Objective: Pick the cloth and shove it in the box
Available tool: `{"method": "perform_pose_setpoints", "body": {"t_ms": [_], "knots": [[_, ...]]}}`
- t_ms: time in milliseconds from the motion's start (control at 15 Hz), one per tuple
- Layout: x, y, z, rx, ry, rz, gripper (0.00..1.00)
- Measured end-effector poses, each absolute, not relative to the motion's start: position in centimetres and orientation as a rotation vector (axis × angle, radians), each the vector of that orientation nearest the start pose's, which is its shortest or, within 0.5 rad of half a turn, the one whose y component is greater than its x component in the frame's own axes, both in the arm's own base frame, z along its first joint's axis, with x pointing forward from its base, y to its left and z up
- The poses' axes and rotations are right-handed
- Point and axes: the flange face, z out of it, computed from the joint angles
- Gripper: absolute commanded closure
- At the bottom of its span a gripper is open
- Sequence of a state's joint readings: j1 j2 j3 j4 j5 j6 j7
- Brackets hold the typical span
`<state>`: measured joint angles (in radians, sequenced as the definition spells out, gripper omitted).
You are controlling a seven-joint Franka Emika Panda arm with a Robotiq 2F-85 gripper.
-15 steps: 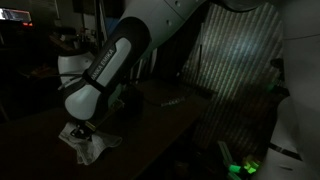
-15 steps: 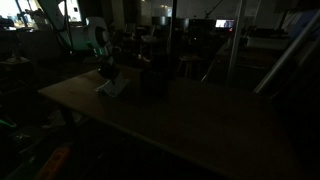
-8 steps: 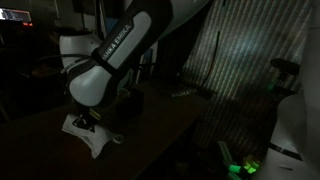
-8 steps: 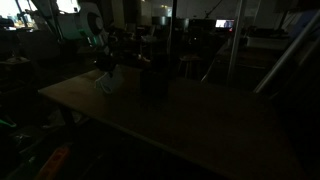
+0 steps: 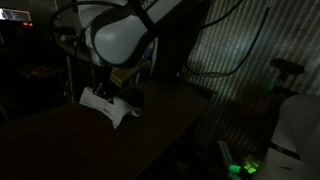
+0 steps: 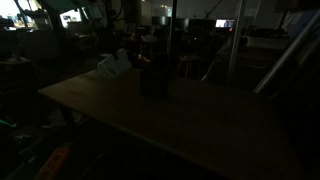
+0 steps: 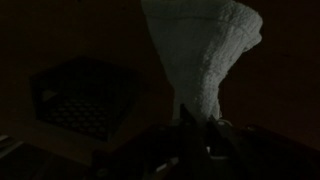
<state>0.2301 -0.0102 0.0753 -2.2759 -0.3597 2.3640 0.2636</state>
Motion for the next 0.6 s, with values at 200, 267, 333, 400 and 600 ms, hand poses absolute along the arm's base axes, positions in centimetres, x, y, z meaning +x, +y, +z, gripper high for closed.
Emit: {"method": "perform_pose_setpoints", "body": {"t_ms": [200, 267, 333, 400, 600], "knots": [[50.9, 10.8, 40.2, -3.362, -0.360, -0.314, 0.88], [51.3, 9.0, 41.0, -3.371, -0.320, -0.324, 0.88], [51.7, 7.2, 41.8, -3.378, -0.284, -0.333, 0.88], [52.2, 5.5, 42.4, -3.383, -0.256, -0.343, 0.88], [53.9, 1.3, 43.9, -3.395, -0.223, -0.369, 0.88]]}}
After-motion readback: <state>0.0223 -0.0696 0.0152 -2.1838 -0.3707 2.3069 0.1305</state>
